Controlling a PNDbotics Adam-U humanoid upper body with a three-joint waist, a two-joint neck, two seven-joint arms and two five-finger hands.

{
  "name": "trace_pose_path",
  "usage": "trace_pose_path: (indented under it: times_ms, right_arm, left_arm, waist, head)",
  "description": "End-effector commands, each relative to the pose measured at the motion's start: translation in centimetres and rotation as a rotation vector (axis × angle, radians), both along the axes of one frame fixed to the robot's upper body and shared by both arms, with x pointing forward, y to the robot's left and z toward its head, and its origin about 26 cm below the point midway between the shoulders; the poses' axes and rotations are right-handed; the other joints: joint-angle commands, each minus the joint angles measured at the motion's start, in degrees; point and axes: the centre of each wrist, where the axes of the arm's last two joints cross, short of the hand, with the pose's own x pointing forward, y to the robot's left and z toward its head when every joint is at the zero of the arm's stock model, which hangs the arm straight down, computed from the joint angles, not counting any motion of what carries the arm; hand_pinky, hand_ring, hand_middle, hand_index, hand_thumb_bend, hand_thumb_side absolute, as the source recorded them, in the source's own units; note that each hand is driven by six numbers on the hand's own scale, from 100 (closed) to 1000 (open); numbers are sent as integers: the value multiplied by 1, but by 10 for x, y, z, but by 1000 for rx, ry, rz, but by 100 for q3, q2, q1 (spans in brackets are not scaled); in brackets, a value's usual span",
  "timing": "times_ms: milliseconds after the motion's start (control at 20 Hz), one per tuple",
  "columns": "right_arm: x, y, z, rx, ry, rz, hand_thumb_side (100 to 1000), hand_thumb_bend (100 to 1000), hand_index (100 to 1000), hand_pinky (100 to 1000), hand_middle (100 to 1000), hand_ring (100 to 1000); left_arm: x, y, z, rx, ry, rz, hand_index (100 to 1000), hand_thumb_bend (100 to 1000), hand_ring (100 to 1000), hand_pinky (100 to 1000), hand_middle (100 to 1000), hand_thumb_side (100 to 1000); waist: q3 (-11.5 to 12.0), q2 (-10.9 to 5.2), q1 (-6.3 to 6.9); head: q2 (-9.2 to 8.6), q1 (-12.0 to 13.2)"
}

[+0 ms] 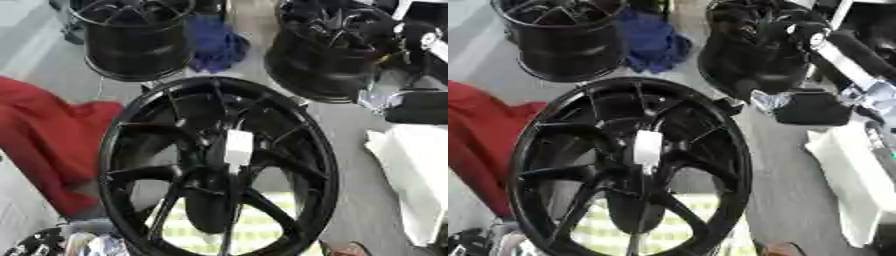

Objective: Pull the pin out of the wheel hub.

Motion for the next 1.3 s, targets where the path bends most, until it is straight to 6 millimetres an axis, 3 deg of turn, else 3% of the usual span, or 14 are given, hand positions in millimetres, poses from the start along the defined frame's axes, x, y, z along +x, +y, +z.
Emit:
trace_pose_path:
  times_ms: [50, 450, 850, 1050, 1300]
  right_arm:
    - [-4, -1, 16, -59, -15, 28, 378, 389, 924, 759, 847, 802]
    - [-8, 15, 41, -178, 33, 131, 398, 405, 930, 771, 862, 816]
    - [-18, 52, 72, -365, 133, 265, 421, 419, 948, 798, 900, 854]
    - [-17, 73, 76, -430, 210, 311, 429, 422, 952, 806, 909, 863]
    - [-1, 93, 69, -463, 277, 324, 445, 432, 955, 811, 915, 868]
  left_arm:
    - [2, 10, 9, 171, -166, -438, 847, 100, 662, 648, 675, 690]
    - [2, 10, 9, 174, -163, -443, 847, 100, 662, 648, 676, 691]
    - [2, 11, 10, 181, -161, -448, 847, 100, 663, 648, 676, 691]
    - [4, 10, 11, 185, -164, -452, 847, 100, 664, 648, 677, 691]
    - [5, 9, 11, 186, -164, -457, 847, 100, 664, 648, 677, 692]
  waist:
    - [1, -93, 17]
    - [26, -107, -1]
    - [44, -115, -32]
    - [57, -122, -41]
    - [71, -126, -46]
  head:
    - [-48, -35]
    - [-38, -61]
    - [6, -83]
    - [15, -82]
    - [28, -107]
